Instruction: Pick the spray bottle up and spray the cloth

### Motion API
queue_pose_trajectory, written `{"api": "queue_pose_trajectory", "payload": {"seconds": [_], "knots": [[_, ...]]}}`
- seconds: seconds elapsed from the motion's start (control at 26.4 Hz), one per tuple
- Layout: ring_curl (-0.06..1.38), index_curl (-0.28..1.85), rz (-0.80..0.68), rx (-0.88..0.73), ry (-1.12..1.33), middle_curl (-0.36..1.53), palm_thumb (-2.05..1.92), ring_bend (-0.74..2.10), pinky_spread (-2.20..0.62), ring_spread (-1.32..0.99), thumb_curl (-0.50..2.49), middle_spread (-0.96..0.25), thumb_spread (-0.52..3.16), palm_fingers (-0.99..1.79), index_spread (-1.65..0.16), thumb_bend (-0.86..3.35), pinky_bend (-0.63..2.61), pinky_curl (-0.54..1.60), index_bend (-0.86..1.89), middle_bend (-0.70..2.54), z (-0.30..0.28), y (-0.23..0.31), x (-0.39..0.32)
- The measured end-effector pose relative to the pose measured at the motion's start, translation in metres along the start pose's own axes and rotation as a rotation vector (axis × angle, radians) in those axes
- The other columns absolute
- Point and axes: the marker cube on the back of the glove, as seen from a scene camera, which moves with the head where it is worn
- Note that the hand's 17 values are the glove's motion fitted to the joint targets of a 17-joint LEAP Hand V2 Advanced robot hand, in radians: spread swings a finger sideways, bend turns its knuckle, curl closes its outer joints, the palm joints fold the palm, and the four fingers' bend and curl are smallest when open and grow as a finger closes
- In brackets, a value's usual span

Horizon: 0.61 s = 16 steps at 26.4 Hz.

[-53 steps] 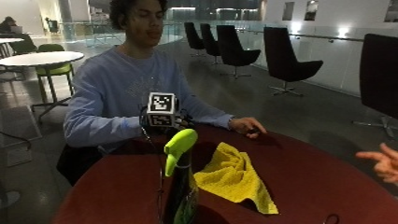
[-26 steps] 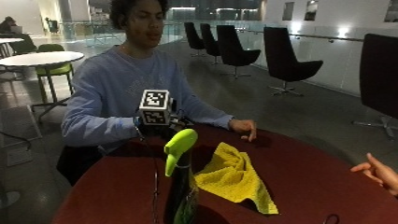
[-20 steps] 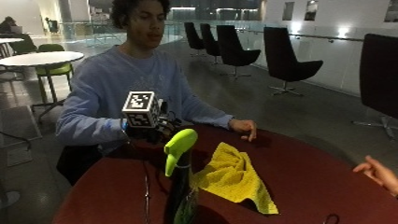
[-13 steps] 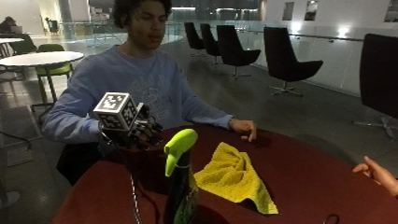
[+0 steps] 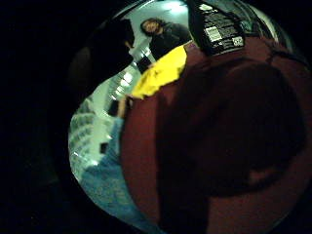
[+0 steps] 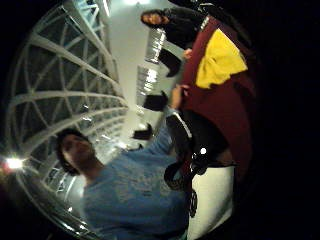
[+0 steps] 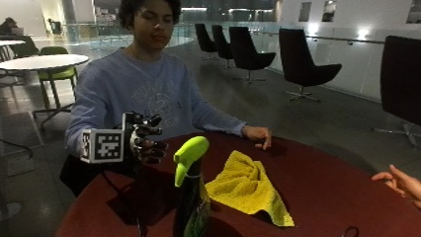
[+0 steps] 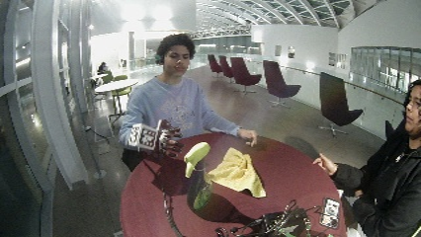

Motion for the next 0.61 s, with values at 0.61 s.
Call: {"api": "queue_pose_trajectory", "payload": {"seconds": [0.61], "knots": [[0.29, 0.20, 0.219, 0.291, 0.077, 0.38, 0.66, 0.41, 0.23, 0.06, 0.29, 0.00, 1.12, 0.46, -0.36, 0.01, 0.38, 0.36, 0.09, 0.33, -0.003, -0.089, 0.043]]}}
